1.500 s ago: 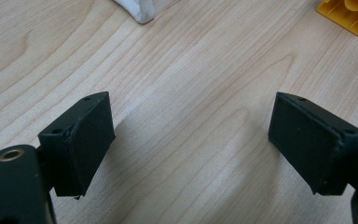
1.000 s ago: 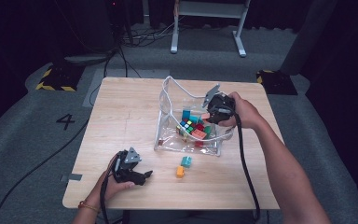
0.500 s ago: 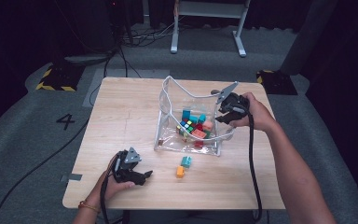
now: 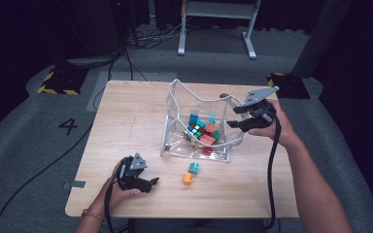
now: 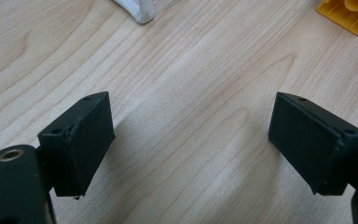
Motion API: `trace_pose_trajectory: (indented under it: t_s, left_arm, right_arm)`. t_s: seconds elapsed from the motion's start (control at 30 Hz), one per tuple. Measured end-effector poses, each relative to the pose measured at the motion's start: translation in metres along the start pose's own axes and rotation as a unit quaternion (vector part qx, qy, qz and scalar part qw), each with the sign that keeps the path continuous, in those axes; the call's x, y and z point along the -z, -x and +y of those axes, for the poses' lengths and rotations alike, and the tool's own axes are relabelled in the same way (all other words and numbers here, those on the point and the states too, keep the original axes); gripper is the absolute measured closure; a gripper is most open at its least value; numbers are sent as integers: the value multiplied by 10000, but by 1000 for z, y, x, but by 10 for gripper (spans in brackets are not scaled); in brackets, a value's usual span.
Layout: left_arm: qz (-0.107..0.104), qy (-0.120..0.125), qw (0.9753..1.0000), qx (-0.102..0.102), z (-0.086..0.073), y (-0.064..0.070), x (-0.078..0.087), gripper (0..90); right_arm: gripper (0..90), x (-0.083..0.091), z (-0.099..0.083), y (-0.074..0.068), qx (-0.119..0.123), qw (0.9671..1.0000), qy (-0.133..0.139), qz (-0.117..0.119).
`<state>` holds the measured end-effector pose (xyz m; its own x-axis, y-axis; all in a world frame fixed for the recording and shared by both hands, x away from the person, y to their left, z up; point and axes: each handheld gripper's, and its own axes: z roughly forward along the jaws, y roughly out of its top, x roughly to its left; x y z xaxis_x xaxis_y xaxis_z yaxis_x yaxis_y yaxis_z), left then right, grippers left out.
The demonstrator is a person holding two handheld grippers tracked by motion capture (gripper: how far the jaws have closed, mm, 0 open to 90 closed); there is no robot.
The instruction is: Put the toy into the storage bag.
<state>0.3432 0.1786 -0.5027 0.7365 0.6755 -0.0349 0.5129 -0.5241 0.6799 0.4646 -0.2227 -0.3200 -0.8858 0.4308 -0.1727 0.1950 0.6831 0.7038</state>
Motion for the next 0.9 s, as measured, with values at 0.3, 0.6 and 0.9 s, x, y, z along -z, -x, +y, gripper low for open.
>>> trace_pose_trajectory:
  t_s: [0.3, 0.6, 0.9]
  left_arm:
    - [-1, -2, 10000, -1, 0, 0, 0, 142]
    - [1, -2, 10000, -1, 0, 0, 0, 142]
    - [0, 0, 10000, 2, 0, 0, 0, 142]
  right_arm:
    - [355, 34, -16, -19, -113, 9966, 778, -254]
    - [358, 61, -40, -40, -190, 9927, 1159, -284]
    - [359, 61, -64, -59, -316, 9914, 1228, -323]
